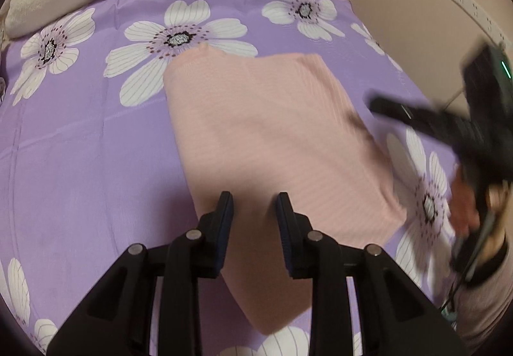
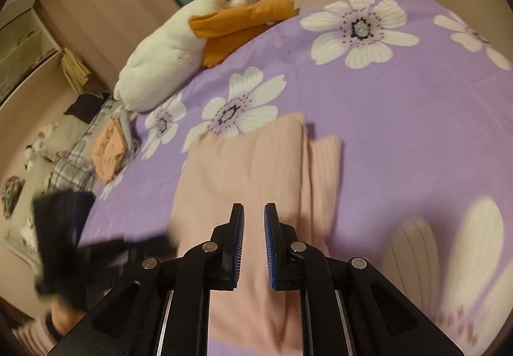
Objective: Fold small clothes
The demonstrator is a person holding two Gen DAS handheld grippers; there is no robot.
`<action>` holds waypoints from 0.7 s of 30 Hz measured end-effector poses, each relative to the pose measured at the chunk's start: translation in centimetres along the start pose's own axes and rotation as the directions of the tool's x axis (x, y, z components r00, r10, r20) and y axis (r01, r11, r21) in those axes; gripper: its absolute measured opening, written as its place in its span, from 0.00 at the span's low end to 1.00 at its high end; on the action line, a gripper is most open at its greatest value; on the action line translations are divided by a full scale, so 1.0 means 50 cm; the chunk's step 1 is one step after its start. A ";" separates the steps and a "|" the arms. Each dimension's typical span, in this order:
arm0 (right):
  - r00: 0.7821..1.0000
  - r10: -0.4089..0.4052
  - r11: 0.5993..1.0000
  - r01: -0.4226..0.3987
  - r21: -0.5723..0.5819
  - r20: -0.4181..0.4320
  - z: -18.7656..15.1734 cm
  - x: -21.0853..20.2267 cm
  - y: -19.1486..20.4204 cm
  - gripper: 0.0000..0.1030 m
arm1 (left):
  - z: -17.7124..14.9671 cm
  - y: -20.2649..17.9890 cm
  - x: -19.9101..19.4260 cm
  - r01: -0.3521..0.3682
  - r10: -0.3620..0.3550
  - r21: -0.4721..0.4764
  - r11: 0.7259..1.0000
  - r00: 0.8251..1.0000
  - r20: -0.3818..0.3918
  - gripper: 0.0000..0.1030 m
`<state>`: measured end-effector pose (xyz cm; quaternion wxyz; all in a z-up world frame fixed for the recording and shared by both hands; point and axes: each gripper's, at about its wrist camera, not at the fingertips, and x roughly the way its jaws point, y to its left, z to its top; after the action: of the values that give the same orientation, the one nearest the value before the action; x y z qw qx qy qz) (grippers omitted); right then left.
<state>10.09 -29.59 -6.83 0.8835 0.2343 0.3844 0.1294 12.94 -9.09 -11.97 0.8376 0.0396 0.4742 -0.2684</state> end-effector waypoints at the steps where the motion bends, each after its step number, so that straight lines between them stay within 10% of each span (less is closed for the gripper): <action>1: 1.000 -0.010 1.000 0.010 0.001 -0.003 0.014 0.018 0.000 0.11 | -0.003 -0.001 0.004 -0.006 0.006 0.005 1.000 1.000 -0.005 0.27; 7: 0.972 -0.216 0.975 0.220 0.035 -0.092 0.030 0.111 -0.050 0.18 | -0.007 -0.002 0.026 -0.022 0.023 0.020 1.000 1.000 -0.020 0.28; 21: 0.998 -0.062 0.997 0.061 -0.047 -0.022 -0.043 -0.030 0.024 0.20 | -0.014 -0.017 0.026 -0.058 0.059 0.034 0.998 0.998 -0.019 0.32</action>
<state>7.43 -28.50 -6.54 0.8877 0.2005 0.3986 0.1136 12.50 -10.14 -13.23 0.8394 0.0701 0.4769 -0.2513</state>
